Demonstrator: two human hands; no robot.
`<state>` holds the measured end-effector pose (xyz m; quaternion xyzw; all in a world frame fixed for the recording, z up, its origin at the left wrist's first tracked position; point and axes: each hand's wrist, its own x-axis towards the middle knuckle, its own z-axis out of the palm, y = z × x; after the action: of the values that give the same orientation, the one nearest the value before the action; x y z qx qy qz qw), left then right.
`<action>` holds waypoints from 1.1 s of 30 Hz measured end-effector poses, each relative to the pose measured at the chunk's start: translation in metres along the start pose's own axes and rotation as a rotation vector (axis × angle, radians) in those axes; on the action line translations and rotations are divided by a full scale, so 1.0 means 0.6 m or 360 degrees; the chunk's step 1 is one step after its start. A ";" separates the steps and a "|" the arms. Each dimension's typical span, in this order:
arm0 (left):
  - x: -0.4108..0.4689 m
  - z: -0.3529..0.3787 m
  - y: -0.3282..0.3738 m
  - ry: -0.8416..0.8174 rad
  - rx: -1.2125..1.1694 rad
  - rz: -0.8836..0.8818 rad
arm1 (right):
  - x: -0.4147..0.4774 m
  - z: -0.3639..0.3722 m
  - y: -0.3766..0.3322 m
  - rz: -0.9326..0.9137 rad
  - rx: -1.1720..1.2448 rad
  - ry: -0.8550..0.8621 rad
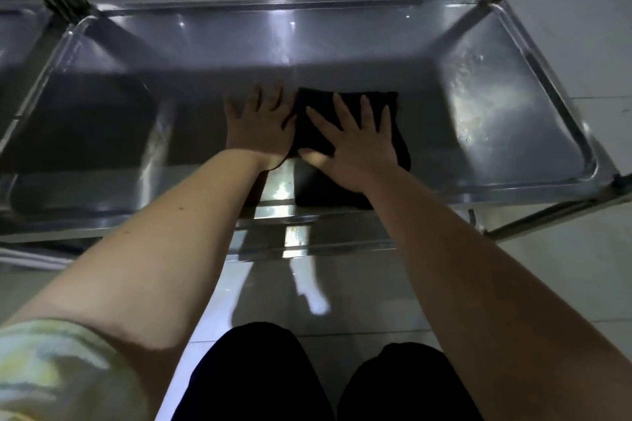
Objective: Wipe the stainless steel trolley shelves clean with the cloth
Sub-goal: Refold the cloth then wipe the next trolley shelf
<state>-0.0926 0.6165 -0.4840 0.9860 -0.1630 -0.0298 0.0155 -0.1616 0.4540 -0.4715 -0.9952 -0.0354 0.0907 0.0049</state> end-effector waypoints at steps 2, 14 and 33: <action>0.001 -0.002 -0.001 -0.0003 -0.0031 0.0015 | -0.009 -0.002 0.055 0.0072 -0.0001 0.0049; -0.002 -0.007 -0.004 -0.0025 -0.0044 0.0026 | -0.016 -0.004 0.144 0.0423 0.0024 0.0080; 0.036 -0.043 0.219 -0.0165 -0.0162 0.0317 | -0.120 -0.010 0.335 0.0822 0.0224 -0.0138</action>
<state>-0.1129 0.4856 -0.4539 0.9600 -0.2592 -0.0874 0.0600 -0.2170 0.2485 -0.4558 -0.9637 0.2259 0.1338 0.0494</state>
